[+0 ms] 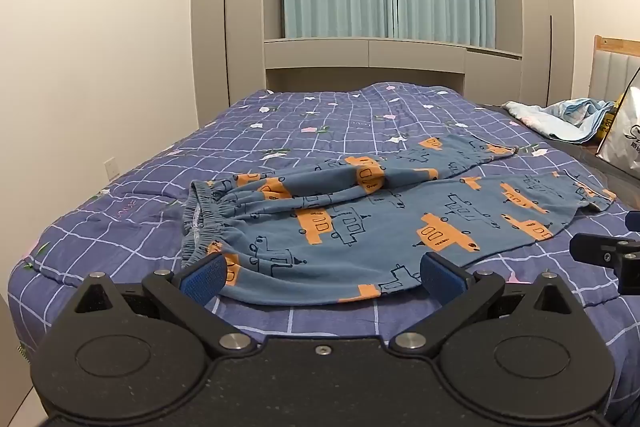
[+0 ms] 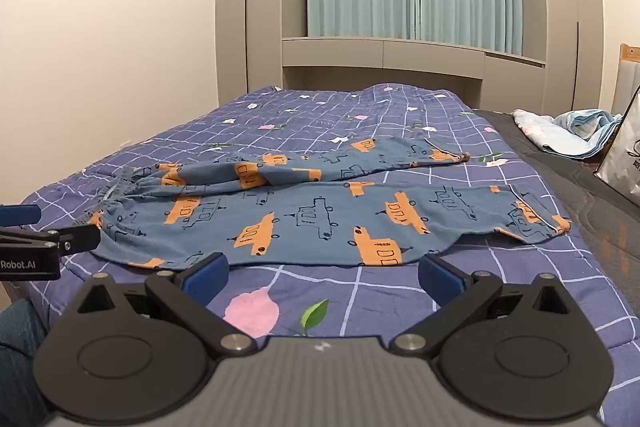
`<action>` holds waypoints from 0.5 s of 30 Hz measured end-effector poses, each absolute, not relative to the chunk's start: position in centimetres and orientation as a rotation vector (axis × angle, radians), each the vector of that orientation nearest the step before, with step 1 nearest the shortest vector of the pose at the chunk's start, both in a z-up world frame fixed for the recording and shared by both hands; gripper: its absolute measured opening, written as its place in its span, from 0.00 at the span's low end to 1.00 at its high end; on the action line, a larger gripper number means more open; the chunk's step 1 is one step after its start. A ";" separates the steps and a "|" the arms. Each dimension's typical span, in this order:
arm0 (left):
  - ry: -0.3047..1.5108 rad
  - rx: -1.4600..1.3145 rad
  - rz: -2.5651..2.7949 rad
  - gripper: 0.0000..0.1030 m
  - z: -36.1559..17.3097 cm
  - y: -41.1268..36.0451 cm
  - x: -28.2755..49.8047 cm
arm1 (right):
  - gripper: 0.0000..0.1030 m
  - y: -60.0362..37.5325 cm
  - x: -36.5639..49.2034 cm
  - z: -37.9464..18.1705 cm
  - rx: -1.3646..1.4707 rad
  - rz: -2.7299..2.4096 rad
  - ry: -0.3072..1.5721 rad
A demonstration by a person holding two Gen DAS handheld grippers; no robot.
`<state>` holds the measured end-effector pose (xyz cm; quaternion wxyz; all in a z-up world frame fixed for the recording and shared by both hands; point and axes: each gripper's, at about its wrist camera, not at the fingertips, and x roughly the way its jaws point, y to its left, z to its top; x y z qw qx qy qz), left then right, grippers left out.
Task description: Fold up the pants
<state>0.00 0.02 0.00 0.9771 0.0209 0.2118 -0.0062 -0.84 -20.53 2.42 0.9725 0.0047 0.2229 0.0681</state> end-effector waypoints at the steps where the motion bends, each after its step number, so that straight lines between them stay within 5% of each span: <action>1: 0.426 0.042 -0.013 1.00 0.0 0.0 0.0 | 1.00 -20.5 -0.8 2.4 0.010 0.137 0.451; 15: 0.435 0.039 -0.013 1.00 0.0 0.0 0.0 | 1.00 -20.7 -0.8 2.4 0.010 0.136 0.452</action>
